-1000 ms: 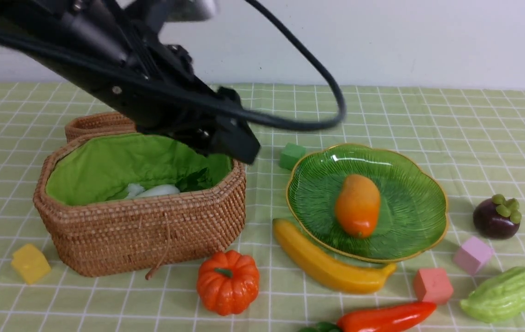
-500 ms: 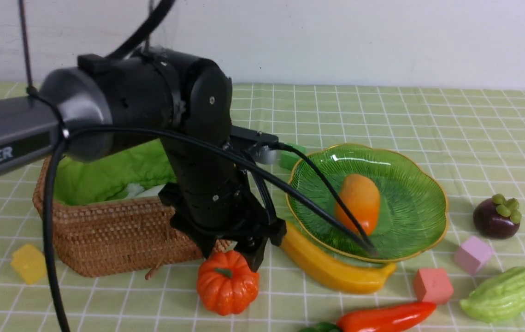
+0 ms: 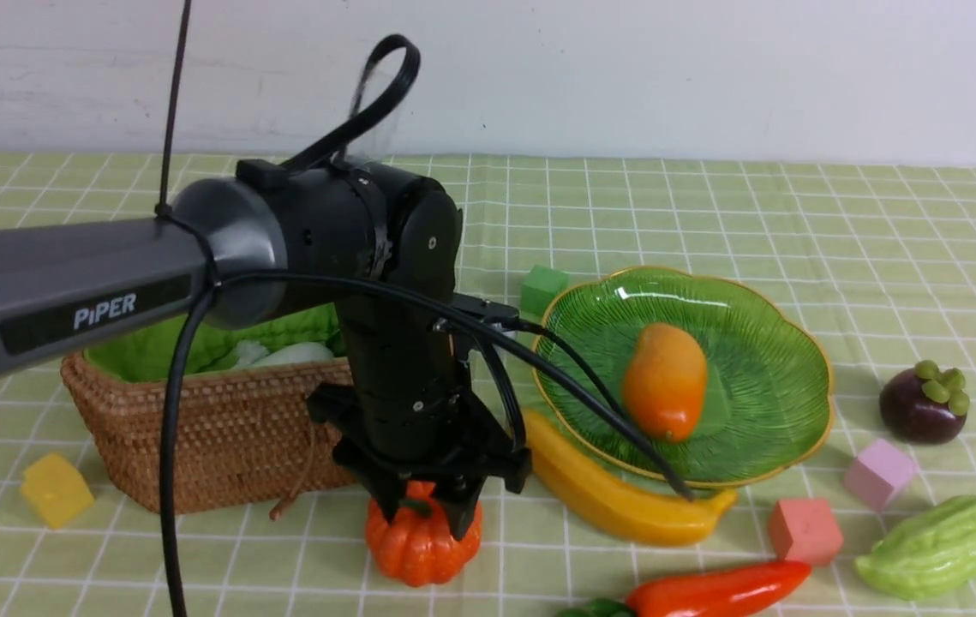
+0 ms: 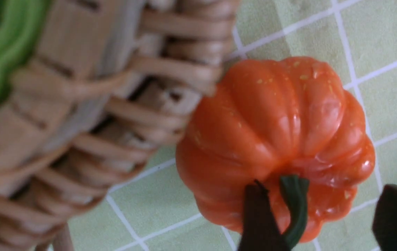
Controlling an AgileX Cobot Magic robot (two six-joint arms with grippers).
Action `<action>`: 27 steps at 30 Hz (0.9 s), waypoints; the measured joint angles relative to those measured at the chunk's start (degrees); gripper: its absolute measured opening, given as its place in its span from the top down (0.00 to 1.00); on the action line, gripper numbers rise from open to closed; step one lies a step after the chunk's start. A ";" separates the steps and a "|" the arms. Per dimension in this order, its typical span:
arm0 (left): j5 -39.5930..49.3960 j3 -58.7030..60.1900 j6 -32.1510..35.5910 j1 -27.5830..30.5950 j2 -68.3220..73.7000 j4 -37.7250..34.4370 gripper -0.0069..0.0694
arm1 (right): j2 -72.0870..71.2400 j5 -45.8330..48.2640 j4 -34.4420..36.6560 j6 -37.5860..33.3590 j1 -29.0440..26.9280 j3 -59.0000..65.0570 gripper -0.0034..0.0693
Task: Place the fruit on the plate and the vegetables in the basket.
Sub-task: Use the left arm to grab a pumpkin and put it into the left basket
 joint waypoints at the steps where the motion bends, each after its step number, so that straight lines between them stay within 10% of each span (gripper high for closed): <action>1: 0.42 0.00 0.00 0.00 0.01 -0.06 0.44 | 0.00 0.00 0.00 0.00 0.00 0.00 0.62; 7: 2.89 -0.05 0.40 0.00 -0.04 -0.60 0.87 | 0.00 0.00 0.00 0.00 0.00 0.00 0.62; 18: 7.86 -12.14 6.13 0.00 -7.67 -5.20 0.87 | 0.00 0.00 0.00 0.00 0.00 0.00 0.62; 27: 8.81 -23.16 4.73 2.70 -15.55 8.90 0.87 | 0.00 0.00 0.00 0.00 0.00 0.00 0.62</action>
